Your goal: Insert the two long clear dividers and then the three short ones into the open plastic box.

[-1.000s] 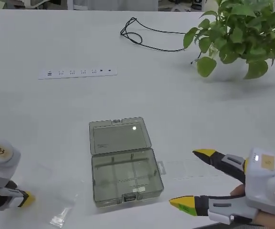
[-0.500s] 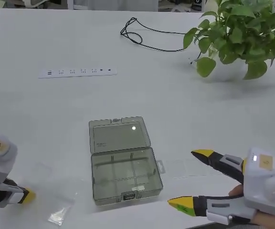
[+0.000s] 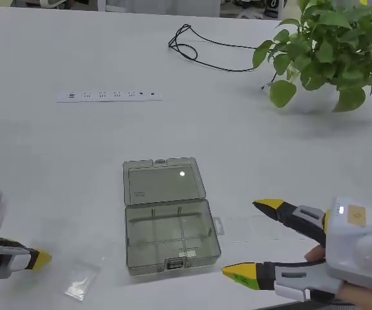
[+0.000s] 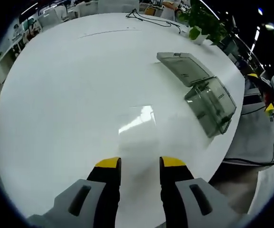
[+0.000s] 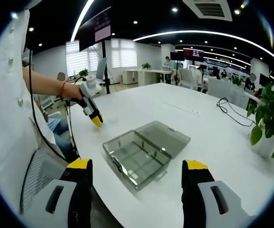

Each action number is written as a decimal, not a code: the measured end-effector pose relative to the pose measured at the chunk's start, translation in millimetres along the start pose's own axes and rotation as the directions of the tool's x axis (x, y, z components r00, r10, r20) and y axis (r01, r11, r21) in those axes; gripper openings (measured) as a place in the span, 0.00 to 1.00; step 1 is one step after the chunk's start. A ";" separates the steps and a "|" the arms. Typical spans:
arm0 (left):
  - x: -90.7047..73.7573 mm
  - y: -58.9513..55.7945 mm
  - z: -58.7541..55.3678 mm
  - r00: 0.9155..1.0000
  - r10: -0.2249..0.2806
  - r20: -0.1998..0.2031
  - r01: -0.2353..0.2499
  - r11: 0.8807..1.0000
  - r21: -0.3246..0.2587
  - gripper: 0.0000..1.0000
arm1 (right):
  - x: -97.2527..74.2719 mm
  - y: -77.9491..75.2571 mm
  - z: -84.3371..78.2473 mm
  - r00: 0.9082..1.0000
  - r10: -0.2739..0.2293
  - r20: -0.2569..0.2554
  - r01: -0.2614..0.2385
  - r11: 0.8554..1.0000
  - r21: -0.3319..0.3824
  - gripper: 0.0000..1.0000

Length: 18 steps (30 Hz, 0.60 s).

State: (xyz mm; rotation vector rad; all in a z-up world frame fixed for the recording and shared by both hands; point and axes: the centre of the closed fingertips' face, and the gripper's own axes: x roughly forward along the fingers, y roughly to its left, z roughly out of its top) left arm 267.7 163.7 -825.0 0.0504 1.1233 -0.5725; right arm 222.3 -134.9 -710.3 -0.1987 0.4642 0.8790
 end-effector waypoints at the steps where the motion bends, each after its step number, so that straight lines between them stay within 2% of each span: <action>1: -1.2 -2.0 1.6 1.000 -0.008 0.015 0.008 1.000 -0.009 0.30 | 0.8 0.8 2.3 1.000 0.002 0.002 -0.002 1.000 -0.001 0.76; 4: -9.5 -9.6 7.8 0.998 -0.026 0.063 0.028 0.999 -0.030 0.30 | 4.5 5.1 9.6 1.000 0.020 0.004 -0.020 1.000 -0.002 0.73; 7: -16.0 -19.3 16.5 0.992 -0.054 0.118 0.060 0.997 -0.053 0.30 | 8.3 10.4 17.2 0.999 0.035 0.008 -0.035 0.999 -0.011 0.71; 9: -21.1 -27.0 23.1 0.985 -0.073 0.157 0.083 0.995 -0.059 0.30 | 10.9 10.6 24.9 0.999 0.029 0.024 -0.028 0.999 -0.029 0.72; 13: -31.8 -47.0 39.4 0.963 -0.120 0.240 0.140 0.988 -0.066 0.30 | 14.6 13.7 40.0 0.998 0.039 0.045 -0.038 0.999 -0.022 0.69; 16: -40.5 -67.0 54.7 0.937 -0.166 0.307 0.194 0.979 -0.061 0.30 | 17.5 15.1 53.1 0.997 0.033 0.066 -0.032 0.999 -0.016 0.67; 18: -45.5 -80.1 64.0 0.919 -0.195 0.342 0.226 0.973 -0.052 0.30 | 19.4 15.7 64.6 0.995 0.029 0.100 -0.030 0.999 0.013 0.64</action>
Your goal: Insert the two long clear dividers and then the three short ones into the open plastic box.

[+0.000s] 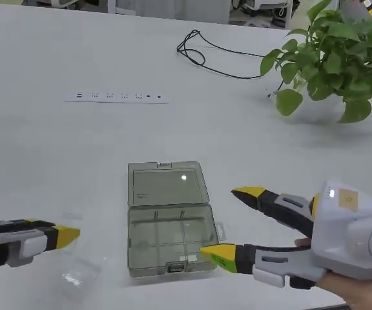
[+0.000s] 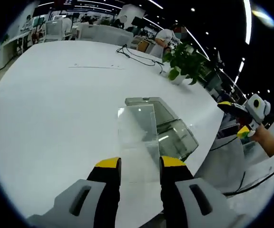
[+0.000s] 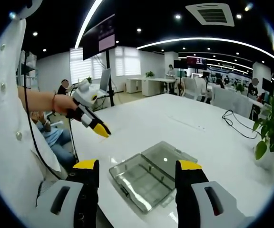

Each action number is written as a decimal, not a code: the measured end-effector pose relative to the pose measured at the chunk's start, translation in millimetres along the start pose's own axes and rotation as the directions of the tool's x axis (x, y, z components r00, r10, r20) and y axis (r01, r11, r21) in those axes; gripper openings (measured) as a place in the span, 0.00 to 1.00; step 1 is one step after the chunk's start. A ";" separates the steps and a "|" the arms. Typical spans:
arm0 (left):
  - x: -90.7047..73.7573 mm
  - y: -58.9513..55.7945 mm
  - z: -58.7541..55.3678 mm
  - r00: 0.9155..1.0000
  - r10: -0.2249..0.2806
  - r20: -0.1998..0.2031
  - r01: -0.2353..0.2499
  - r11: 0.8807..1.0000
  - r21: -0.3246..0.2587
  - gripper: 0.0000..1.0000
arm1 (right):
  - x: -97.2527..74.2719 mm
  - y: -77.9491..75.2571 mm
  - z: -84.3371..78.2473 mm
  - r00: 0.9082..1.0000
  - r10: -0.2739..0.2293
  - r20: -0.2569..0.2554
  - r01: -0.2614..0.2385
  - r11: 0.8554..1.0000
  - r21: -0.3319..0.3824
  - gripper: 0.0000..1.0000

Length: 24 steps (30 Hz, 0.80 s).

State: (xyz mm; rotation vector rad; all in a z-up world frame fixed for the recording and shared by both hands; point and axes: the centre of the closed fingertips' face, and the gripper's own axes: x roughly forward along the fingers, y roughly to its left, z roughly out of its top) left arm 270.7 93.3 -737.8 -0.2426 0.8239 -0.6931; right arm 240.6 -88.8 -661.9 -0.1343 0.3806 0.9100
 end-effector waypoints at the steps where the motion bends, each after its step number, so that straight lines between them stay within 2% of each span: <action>1: 0.8 -9.4 4.7 1.000 -0.023 0.019 0.023 1.000 0.002 0.30 | 1.1 0.0 5.0 1.000 -0.002 0.018 0.002 1.000 0.011 0.63; 6: 3.4 -38.4 19.3 0.994 -0.081 0.069 0.081 0.997 0.005 0.30 | 6.1 0.1 25.3 0.998 -0.019 0.059 0.014 0.997 0.078 0.56; 9: 6.2 -55.8 28.4 0.989 -0.115 0.096 0.114 0.993 0.011 0.30 | 9.6 -2.0 34.1 0.997 -0.049 0.062 0.042 0.993 0.109 0.52; 12: 10.6 -68.4 32.7 0.986 -0.138 0.099 0.135 0.990 0.036 0.30 | 14.2 -2.6 36.3 0.997 -0.070 0.045 0.061 0.981 0.183 0.48; 16: 13.1 -87.0 40.3 0.979 -0.169 0.112 0.162 0.984 0.073 0.30 | 21.5 2.9 42.6 0.996 -0.066 0.059 0.052 0.977 0.208 0.38; 18: 14.6 -95.0 43.7 0.977 -0.178 0.115 0.166 0.981 0.100 0.30 | 25.4 7.1 45.3 0.996 -0.061 0.070 0.042 0.969 0.242 0.35; 21: 16.8 -103.9 46.9 0.975 -0.188 0.117 0.172 0.976 0.135 0.30 | 30.1 10.6 45.9 0.996 -0.064 0.068 0.045 0.966 0.253 0.31; 24: 18.0 -110.2 49.2 0.974 -0.195 0.118 0.174 0.971 0.163 0.30 | 32.3 11.0 46.1 0.995 -0.072 0.071 0.049 0.956 0.290 0.28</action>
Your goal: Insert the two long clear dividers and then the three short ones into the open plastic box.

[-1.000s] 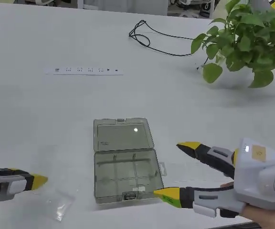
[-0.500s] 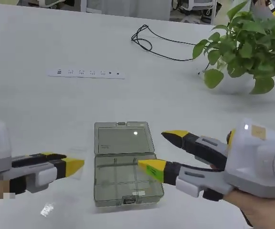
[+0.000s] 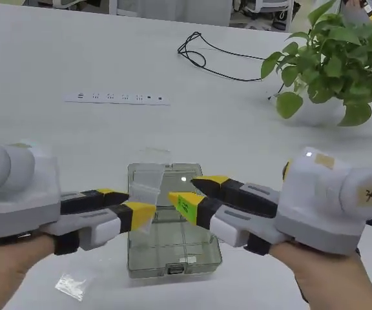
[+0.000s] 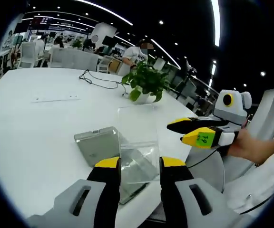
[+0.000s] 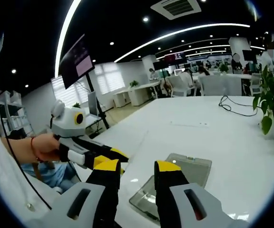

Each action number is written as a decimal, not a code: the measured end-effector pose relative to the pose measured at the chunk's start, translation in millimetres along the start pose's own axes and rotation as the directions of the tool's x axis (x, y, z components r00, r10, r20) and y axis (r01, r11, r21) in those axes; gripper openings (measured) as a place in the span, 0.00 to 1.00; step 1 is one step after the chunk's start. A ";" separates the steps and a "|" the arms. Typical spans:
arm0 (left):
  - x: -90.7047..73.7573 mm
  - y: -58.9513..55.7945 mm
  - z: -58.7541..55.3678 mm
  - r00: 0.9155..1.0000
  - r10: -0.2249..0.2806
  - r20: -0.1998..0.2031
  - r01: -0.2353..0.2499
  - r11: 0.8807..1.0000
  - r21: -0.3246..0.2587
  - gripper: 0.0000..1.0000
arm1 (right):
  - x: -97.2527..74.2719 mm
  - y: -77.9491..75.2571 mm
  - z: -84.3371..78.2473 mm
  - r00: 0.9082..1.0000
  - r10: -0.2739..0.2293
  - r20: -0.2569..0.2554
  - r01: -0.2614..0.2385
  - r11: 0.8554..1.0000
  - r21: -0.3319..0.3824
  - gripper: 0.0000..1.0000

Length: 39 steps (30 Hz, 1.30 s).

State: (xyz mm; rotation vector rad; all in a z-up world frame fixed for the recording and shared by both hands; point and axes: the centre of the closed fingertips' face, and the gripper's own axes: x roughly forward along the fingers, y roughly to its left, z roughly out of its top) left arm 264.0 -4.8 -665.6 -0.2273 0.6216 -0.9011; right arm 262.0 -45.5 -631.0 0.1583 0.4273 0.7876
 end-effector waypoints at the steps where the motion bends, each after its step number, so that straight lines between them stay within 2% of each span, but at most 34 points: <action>1: 1.3 -2.2 1.2 1.000 -0.003 0.001 0.003 1.000 0.012 0.30 | 0.6 -0.3 -0.3 1.000 -0.003 -0.001 0.003 1.000 0.008 0.27; 4: 3.4 -7.0 3.1 1.000 -0.011 0.002 0.011 0.999 0.037 0.30 | 2.5 0.3 0.4 1.000 -0.005 0.002 0.005 0.999 0.038 0.23; 12: 7.3 -15.0 7.0 1.000 -0.025 0.003 0.025 0.995 0.098 0.30 | 7.4 1.9 -2.0 1.000 0.000 -0.003 0.000 0.998 0.060 0.17; 26: 7.7 -19.6 9.5 0.999 -0.034 0.005 0.033 0.994 0.108 0.30 | 12.4 1.8 -2.4 1.000 -0.011 -0.004 0.011 0.995 0.097 0.09; 33: 9.5 -21.2 10.7 0.999 -0.030 0.018 0.028 0.995 0.101 0.32 | 12.7 1.8 -1.0 0.999 -0.033 0.004 0.032 0.987 0.157 0.07; 39: 10.9 -24.1 8.2 0.999 -0.042 0.005 0.042 0.994 0.106 0.34 | 12.1 0.7 -0.4 0.999 -0.036 -0.003 0.036 0.986 0.162 0.06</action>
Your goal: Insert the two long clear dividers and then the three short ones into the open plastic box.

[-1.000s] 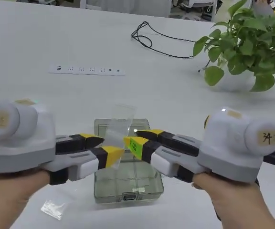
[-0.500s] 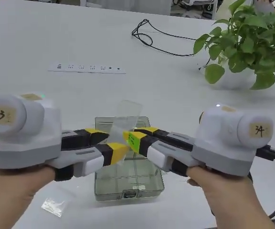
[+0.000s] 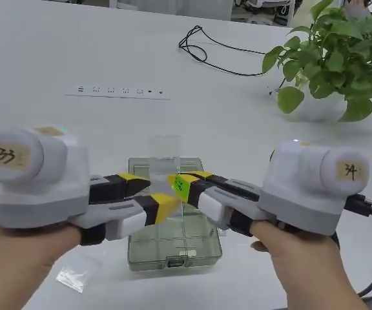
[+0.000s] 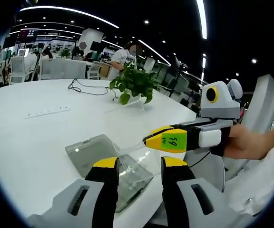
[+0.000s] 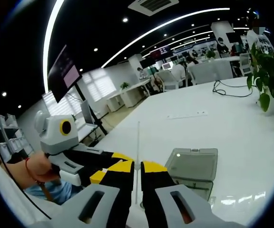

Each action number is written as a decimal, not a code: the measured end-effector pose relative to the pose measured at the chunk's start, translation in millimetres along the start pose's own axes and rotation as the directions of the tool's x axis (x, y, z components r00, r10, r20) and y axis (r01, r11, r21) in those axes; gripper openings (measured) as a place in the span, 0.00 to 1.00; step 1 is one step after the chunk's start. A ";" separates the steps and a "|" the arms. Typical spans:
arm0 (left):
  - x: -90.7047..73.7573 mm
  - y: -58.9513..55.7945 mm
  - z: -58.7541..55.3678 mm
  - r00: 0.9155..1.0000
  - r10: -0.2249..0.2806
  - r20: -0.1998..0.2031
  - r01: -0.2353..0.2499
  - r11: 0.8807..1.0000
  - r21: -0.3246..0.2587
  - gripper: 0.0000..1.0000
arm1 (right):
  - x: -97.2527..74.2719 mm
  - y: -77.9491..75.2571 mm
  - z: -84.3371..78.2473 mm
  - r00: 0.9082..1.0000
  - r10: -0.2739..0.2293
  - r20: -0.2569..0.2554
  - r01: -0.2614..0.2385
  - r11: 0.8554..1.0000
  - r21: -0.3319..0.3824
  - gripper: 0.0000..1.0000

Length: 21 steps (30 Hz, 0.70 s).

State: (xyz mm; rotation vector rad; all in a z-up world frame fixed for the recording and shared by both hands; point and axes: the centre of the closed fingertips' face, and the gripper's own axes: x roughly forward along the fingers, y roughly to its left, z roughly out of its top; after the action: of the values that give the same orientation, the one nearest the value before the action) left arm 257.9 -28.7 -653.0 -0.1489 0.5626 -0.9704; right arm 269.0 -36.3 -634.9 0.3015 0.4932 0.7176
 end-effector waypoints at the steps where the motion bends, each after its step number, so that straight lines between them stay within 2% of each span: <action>1: 0.1 -0.1 -0.3 1.000 -0.001 -0.001 0.001 1.000 0.002 0.34 | 0.1 -0.1 -0.4 1.000 0.000 -0.002 0.000 1.000 0.002 0.06; 8: -3.5 3.1 -2.9 1.000 -0.007 -0.004 0.007 1.000 0.029 0.34 | -3.9 -4.4 3.5 1.000 -0.009 -0.001 0.009 1.000 0.013 0.06; 17: -14.2 16.8 -11.4 1.000 0.008 -0.009 -0.007 0.998 0.059 0.41 | -11.5 -27.0 2.9 0.997 -0.070 -0.021 0.070 0.998 0.006 0.07; 21: -19.5 23.5 -17.5 1.000 0.019 -0.016 -0.018 0.997 0.075 0.48 | -15.4 -37.1 0.5 0.994 -0.099 -0.041 0.099 0.995 -0.001 0.07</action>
State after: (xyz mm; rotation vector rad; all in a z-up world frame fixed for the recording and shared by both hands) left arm 257.8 2.7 -668.9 -0.0686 0.5414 -0.9741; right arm 279.7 -73.6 -645.3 0.2618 0.5436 0.6280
